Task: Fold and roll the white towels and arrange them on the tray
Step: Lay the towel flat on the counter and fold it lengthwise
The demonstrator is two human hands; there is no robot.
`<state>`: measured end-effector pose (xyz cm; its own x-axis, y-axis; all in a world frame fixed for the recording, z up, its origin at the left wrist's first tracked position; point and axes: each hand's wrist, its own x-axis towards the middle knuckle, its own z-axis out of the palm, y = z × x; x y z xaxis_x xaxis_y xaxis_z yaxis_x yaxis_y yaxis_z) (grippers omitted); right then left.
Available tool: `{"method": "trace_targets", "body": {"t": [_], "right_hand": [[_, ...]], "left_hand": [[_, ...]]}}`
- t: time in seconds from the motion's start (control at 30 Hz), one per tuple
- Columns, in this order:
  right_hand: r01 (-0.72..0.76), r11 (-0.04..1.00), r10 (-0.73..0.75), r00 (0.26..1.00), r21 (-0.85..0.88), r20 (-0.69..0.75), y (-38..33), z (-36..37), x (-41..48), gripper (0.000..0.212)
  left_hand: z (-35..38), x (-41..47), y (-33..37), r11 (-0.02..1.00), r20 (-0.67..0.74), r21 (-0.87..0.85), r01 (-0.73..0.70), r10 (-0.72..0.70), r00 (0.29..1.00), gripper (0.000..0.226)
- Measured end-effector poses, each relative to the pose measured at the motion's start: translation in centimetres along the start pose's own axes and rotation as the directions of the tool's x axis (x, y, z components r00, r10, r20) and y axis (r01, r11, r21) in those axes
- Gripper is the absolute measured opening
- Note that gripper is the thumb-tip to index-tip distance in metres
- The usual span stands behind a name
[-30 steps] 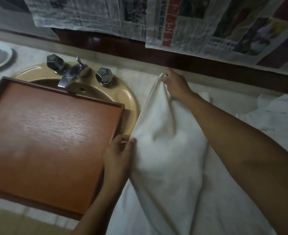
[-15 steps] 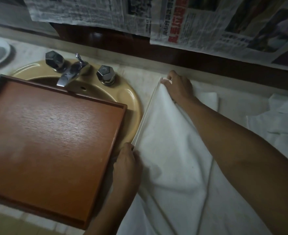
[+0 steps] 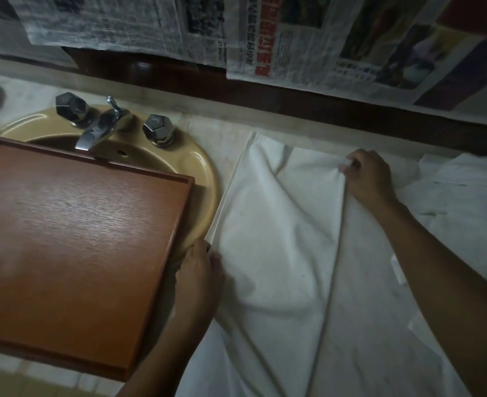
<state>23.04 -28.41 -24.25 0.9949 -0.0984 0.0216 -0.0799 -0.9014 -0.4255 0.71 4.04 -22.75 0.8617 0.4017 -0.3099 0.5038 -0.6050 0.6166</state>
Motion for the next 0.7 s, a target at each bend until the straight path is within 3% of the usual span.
{"method": "trace_targets", "body": {"t": [0.07, 0.17, 0.3, 0.4, 0.53, 0.63, 0.7], "right_hand": [[-0.062, 0.995, 0.066, 0.996, 0.072, -0.056, 1.1, -1.3, 0.5, 0.015], [-0.147, 0.989, 0.147, 0.988, 0.01, -0.044, 2.7, -1.6, 0.6, 0.013], [-0.186, 0.977, 0.185, 0.983, -0.105, -0.02, 1.6, -1.1, -0.2, 0.034], [-0.029, 0.997, 0.025, 0.998, -0.072, -0.055, -1.0, -0.3, 0.1, 0.031], [0.162, 0.986, -0.157, 0.984, -0.046, 0.086, -4.4, 2.5, 1.2, 0.036], [0.17, 0.984, -0.164, 0.98, -0.046, 0.114, -5.3, 4.5, 1.6, 0.032], [0.136, 0.991, -0.136, 0.988, 0.003, 0.076, -5.2, 5.0, 1.8, 0.026]], "left_hand": [[0.7, -0.8, 0.7, 0.999, 0.018, 0.036, -0.017, 0.016, 1.0, 0.005], [2.2, -2.2, 1.8, 0.997, 0.096, 0.063, -0.043, 0.037, 0.995, 0.008], [3.1, -2.2, 2.0, 1.0, 0.179, 0.02, 0.015, -0.018, 0.984, 0.001], [2.5, -1.0, 1.5, 0.997, 0.193, -0.044, 0.056, -0.047, 0.98, 0.007], [1.9, -0.4, 1.4, 0.995, 0.203, -0.07, 0.065, -0.05, 0.978, 0.009], [2.2, -0.8, 1.7, 0.995, 0.211, -0.073, 0.063, -0.046, 0.976, 0.013], [2.1, -0.8, 1.7, 0.956, 0.253, -0.255, 0.143, -0.077, 0.964, 0.016]]}}
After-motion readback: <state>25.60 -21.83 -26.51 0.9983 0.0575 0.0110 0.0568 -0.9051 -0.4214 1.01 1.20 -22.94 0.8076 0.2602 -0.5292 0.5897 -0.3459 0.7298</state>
